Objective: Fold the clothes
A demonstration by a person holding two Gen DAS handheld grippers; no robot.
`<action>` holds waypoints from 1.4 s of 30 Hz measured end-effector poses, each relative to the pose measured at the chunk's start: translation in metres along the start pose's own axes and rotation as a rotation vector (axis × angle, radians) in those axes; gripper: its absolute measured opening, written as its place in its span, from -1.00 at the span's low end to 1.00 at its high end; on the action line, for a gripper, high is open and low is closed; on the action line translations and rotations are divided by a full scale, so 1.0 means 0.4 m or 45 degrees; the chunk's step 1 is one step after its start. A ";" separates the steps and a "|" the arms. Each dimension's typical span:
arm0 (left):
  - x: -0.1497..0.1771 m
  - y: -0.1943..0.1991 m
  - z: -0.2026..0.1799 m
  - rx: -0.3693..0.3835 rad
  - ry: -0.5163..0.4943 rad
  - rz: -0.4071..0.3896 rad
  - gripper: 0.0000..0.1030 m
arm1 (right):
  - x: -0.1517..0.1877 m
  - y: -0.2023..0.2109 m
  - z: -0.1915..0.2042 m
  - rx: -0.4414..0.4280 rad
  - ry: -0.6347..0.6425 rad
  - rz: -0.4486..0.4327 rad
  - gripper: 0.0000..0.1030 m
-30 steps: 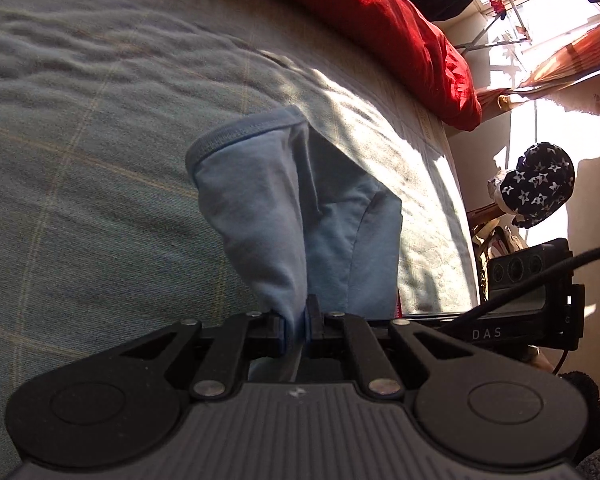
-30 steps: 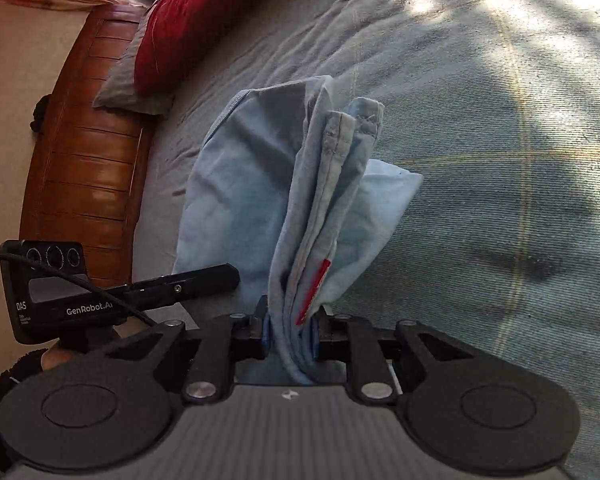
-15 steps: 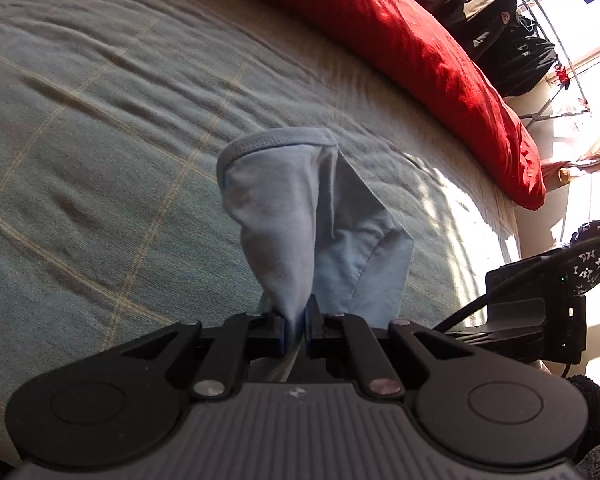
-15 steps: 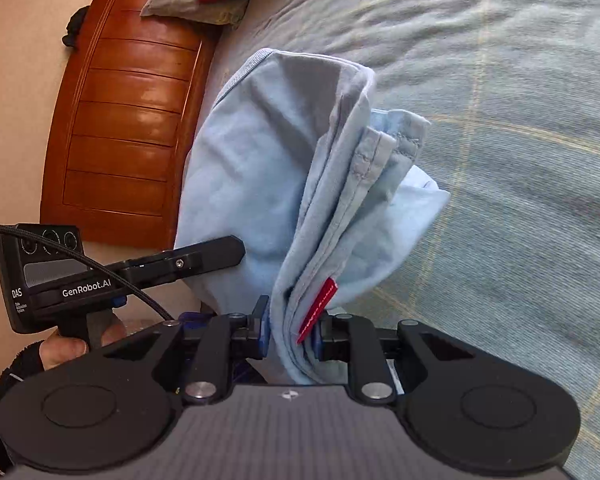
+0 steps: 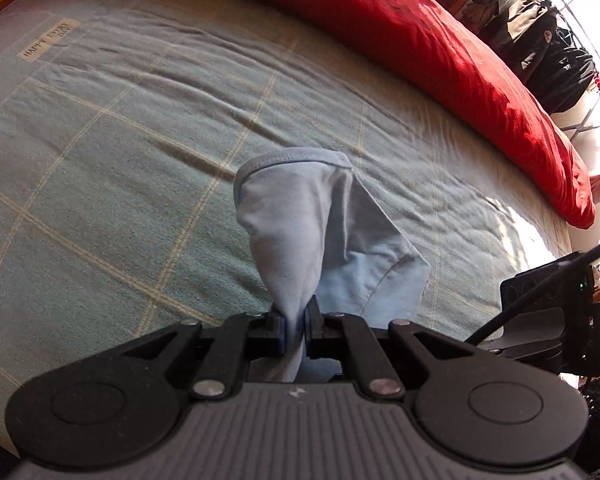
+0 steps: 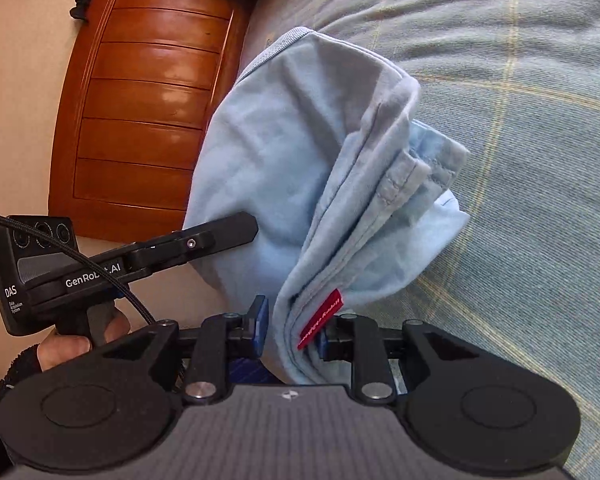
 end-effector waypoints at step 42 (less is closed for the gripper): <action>-0.072 -0.183 0.291 -0.028 0.204 -0.034 -0.55 | -0.210 -0.045 -0.130 -0.236 -0.358 -0.403 0.58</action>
Point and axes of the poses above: each gripper's, at about its wrist camera, not at the fingertips, and y roughly against the way its jaws point, z to its left, x to its underside, the point moved 6 cm from there along -y, roughly the way its jaws point, and after that the axes turned 5 degrees about -z, right-handed, at the moved point
